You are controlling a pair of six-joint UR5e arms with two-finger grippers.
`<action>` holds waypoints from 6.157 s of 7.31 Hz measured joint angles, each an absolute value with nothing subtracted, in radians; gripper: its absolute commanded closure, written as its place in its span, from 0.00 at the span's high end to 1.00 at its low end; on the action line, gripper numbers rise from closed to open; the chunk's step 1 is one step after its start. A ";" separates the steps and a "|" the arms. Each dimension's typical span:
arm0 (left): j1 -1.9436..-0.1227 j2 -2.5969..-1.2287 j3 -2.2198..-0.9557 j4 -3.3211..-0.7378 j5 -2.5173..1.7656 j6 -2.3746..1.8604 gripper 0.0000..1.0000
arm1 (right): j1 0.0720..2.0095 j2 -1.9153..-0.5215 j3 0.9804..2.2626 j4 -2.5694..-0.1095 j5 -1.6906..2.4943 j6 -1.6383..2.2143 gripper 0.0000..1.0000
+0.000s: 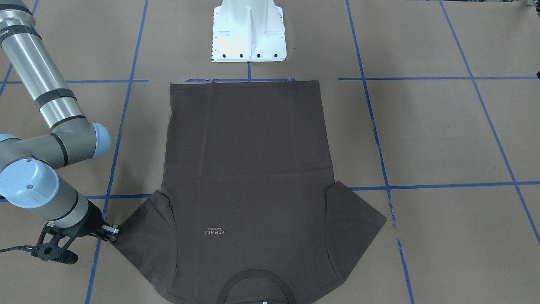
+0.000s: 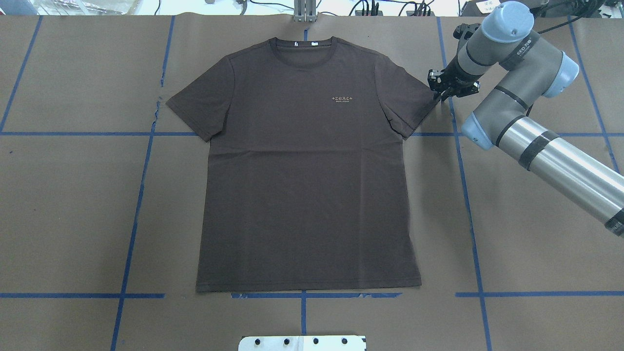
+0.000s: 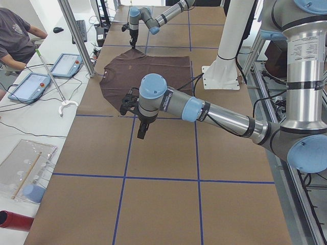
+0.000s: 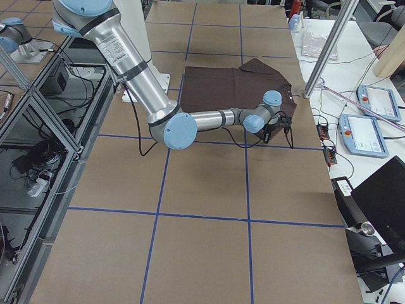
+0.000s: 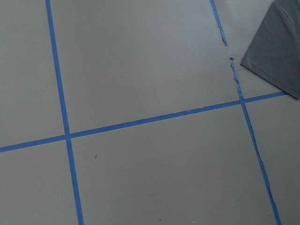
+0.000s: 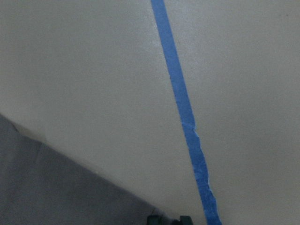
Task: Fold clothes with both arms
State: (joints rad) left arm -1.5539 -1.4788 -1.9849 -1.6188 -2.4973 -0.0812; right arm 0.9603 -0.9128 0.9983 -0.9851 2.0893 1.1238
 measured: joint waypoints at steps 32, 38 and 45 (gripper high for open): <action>-0.960 -2.081 -1.424 -2.059 -2.191 -0.995 0.63 | 0.998 -1.304 1.717 -0.984 2.361 1.358 1.00; -0.898 -2.206 -1.107 -2.156 -1.982 -0.942 0.51 | 1.000 -1.328 1.750 -0.982 2.357 1.352 1.00; -0.896 -2.210 -1.095 -2.158 -1.981 -0.920 0.00 | 0.999 -1.330 1.745 -0.983 2.356 1.353 1.00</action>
